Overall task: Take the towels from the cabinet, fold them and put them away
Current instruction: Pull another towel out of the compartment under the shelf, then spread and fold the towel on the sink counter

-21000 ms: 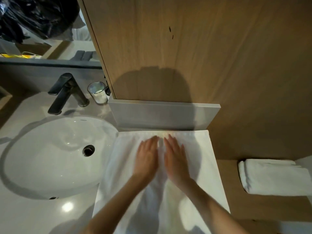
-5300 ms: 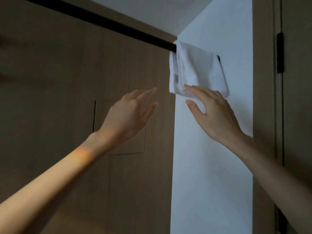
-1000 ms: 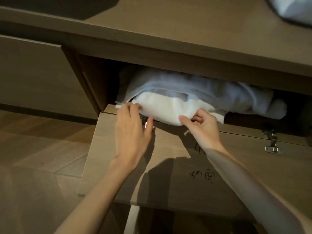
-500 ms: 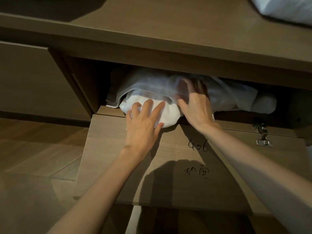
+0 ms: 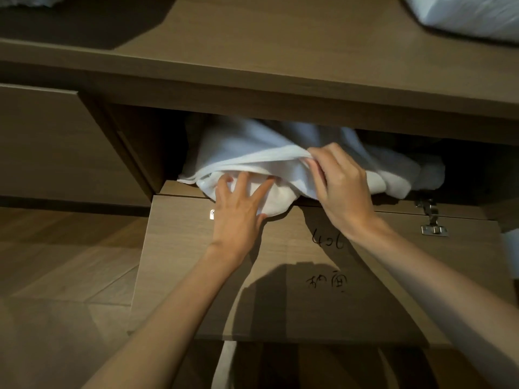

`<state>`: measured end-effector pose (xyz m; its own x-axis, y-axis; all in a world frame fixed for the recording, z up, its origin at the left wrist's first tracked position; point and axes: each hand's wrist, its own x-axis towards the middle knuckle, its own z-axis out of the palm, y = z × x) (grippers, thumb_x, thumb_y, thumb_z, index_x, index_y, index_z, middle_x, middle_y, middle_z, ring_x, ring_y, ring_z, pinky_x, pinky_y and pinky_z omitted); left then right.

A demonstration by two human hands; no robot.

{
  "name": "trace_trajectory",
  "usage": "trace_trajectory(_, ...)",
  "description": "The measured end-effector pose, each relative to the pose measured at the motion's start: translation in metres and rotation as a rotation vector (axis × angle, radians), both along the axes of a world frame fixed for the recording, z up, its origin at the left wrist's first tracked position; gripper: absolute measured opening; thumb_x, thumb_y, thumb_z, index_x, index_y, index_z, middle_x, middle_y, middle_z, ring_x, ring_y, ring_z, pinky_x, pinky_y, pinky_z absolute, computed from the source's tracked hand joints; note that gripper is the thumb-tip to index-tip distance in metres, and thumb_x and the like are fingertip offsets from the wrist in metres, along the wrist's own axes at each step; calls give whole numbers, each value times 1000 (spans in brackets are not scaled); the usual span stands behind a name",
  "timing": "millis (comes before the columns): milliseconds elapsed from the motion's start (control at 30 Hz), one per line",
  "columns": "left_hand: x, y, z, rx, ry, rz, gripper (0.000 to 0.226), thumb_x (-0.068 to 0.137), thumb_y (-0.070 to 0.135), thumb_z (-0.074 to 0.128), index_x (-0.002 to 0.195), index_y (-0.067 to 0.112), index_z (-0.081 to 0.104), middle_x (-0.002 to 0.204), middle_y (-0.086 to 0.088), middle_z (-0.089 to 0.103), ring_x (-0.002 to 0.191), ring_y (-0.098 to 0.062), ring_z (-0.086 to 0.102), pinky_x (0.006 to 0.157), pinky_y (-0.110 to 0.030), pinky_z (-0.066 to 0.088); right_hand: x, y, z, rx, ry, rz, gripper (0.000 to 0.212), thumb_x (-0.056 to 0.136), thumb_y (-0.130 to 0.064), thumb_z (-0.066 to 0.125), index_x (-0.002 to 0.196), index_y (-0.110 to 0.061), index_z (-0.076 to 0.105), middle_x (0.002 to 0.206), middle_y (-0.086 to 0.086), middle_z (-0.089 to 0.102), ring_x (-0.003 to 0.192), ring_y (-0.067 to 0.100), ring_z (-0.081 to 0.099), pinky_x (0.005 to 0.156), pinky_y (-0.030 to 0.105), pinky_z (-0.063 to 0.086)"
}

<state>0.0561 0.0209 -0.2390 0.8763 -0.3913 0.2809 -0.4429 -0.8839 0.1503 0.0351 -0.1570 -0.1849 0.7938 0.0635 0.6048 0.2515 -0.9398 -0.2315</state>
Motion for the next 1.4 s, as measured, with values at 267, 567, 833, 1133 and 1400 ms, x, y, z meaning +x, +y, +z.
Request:
trace_trajectory(267, -12, -2, 19, 18, 110, -45, 35, 81, 28, 73, 112, 14, 67, 112, -9, 64, 105, -31, 54, 90, -36, 34, -58, -20, 64, 163, 35, -126, 25, 103, -20, 41, 110, -6, 60, 77, -4, 55, 64, 10, 53, 52, 20, 37)
trace_trajectory(567, -64, 9, 131, -791, 1122, 27, 43, 87, 43, 63, 126, 26, 58, 121, 10, 62, 107, 0, 59, 85, -17, 48, -88, -15, 156, 313, 250, -219, 23, 102, -28, 43, 113, -14, 59, 88, -8, 56, 78, 11, 59, 63, 26, 49)
trace_trajectory(833, -80, 16, 302, -1198, 1442, 202, 52, 77, 52, 68, 123, 29, 59, 117, 7, 69, 110, -15, 64, 99, -39, 48, -106, 2, 303, 403, 387, -50, 26, 98, -34, 45, 102, -16, 64, 83, -2, 65, 75, 20, 61, 69, 40, 49)
trace_trajectory(1133, -98, 13, 520, -1287, 1515, 553, 38, 87, 44, 65, 106, 11, 67, 88, -2, 72, 82, -16, 67, 70, -27, 59, -139, 13, 525, 488, 617, 142, 17, 99, -34, 52, 102, -26, 67, 95, -14, 67, 90, 6, 63, 80, 34, 51)
trace_trajectory(1400, -133, 31, 699, -1287, 1222, 520, 17, 86, 24, 70, 92, 8, 69, 79, -6, 72, 79, -18, 68, 73, -29, 57, -196, -18, 692, 464, 677, 59, 22, 73, -25, 83, 89, -22, 68, 79, -11, 66, 81, -1, 60, 69, 15, 48)
